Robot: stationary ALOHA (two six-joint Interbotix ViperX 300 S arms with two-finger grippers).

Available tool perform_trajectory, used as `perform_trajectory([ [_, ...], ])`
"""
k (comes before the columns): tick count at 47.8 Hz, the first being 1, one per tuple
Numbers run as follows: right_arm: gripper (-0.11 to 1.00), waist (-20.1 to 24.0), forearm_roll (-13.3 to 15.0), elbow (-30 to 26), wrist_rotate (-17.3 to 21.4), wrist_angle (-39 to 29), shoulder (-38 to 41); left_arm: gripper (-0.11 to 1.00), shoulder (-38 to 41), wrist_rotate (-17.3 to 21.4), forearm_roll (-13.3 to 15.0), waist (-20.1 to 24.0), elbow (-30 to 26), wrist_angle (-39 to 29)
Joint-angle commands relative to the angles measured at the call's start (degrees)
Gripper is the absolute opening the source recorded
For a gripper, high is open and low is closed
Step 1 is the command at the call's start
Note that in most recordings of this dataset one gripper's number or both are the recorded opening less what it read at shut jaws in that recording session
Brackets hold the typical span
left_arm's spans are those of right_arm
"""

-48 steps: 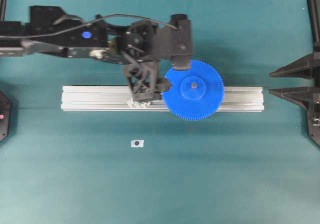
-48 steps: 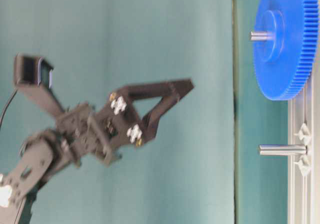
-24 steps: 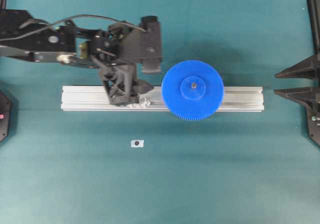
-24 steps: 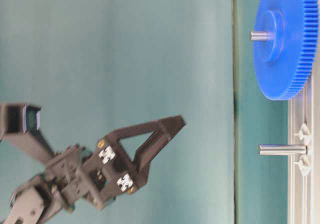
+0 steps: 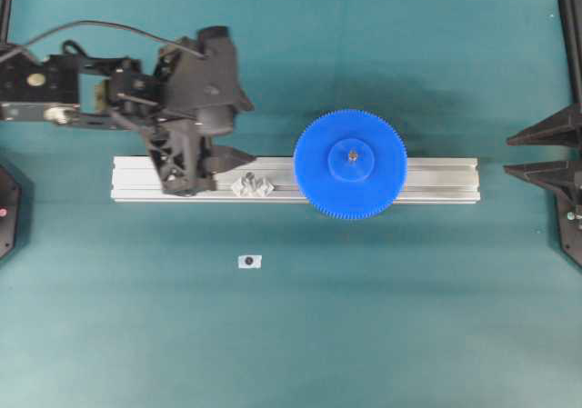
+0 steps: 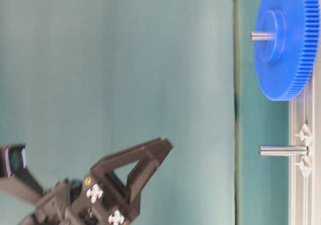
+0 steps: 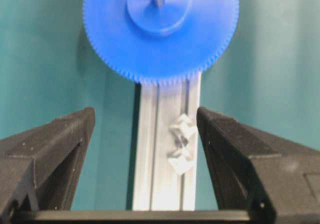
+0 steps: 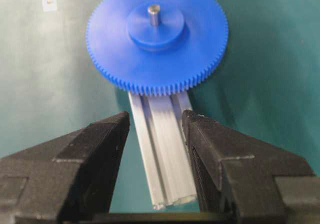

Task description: Insert the large gear onto the shaft.

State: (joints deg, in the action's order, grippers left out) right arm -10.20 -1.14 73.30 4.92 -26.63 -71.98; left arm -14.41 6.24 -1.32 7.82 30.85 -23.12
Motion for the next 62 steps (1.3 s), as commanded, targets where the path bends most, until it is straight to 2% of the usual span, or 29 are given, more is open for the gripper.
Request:
perform_trajectory([
  [1, 0.57, -0.3, -0.1, -0.4, 0.7, 0.4, 0.2, 0.79, -3.3, 0.0, -0.2, -0.2, 1.6, 2.4],
  [17, 0.56, -0.3, -0.1, 1.4, 1.3, 0.4, -2.5, 0.79, -11.5, 0.4, -0.2, -2.3, 12.2, 15.4],
  [29, 0.56, -0.3, -0.1, 1.6, 1.3, 0.4, -4.0, 0.79, -14.1, 0.4, -0.2, -4.5, 16.2, 16.0],
  [42, 0.56, -0.3, -0.1, 1.6, 1.4, 0.4, -4.0, 0.79, -18.3, 0.3, -0.2, -4.8, 21.4, 20.1],
  [51, 0.56, -0.3, -0.1, 1.6, 1.3, 0.4, -4.1, 0.79, -24.6, 0.2, -0.2, -4.9, 27.0, 23.6],
  [62, 0.56, -0.3, -0.1, 1.7, 1.4, 0.4, -4.9, 0.79, -33.0, 0.0, 0.0, -4.9, 32.0, 23.6],
])
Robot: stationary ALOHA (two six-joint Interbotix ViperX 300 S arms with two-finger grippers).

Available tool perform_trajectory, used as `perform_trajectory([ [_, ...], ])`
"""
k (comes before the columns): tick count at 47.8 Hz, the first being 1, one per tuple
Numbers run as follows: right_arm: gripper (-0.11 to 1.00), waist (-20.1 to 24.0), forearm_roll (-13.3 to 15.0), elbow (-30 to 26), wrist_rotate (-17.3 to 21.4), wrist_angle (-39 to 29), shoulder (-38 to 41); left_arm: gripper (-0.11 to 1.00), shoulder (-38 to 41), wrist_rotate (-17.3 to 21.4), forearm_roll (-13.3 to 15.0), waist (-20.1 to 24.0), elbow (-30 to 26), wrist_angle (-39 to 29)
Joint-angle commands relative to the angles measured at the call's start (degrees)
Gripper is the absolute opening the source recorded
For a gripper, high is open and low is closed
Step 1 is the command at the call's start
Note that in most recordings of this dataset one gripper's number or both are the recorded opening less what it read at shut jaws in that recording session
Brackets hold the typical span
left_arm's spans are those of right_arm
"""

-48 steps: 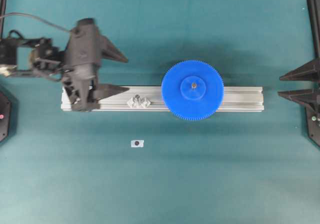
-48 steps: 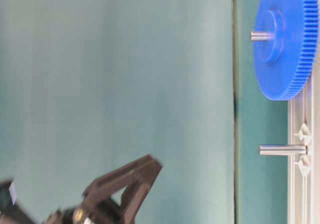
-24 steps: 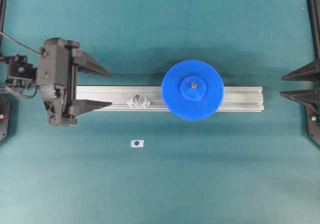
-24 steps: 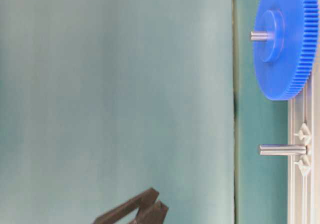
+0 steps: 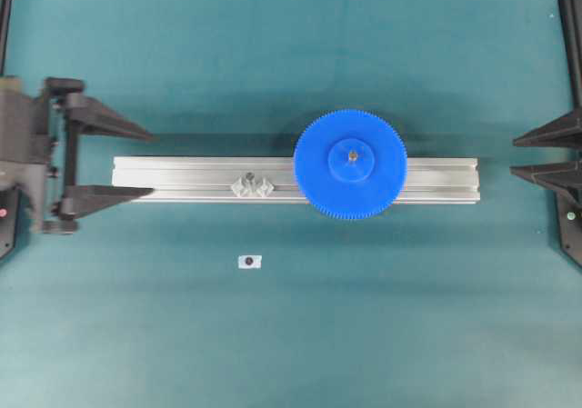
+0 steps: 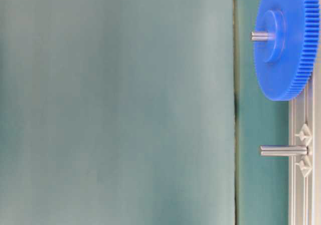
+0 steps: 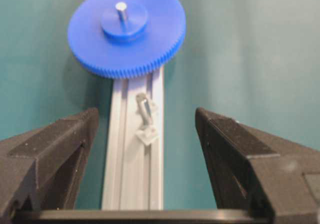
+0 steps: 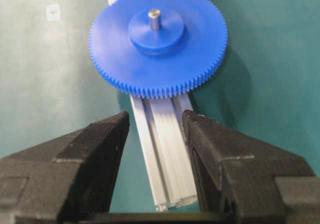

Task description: Insert the large gear onto the shaft.

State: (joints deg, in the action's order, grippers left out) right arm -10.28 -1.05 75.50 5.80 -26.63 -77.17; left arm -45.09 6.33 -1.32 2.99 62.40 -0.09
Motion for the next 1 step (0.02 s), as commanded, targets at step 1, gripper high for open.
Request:
perform_trajectory([
  [1, 0.56, -0.2, -0.2, -0.5, 0.5, 0.4, 0.3, 0.79, -3.4, -0.1, 0.0, -0.1, 1.1, 0.6],
])
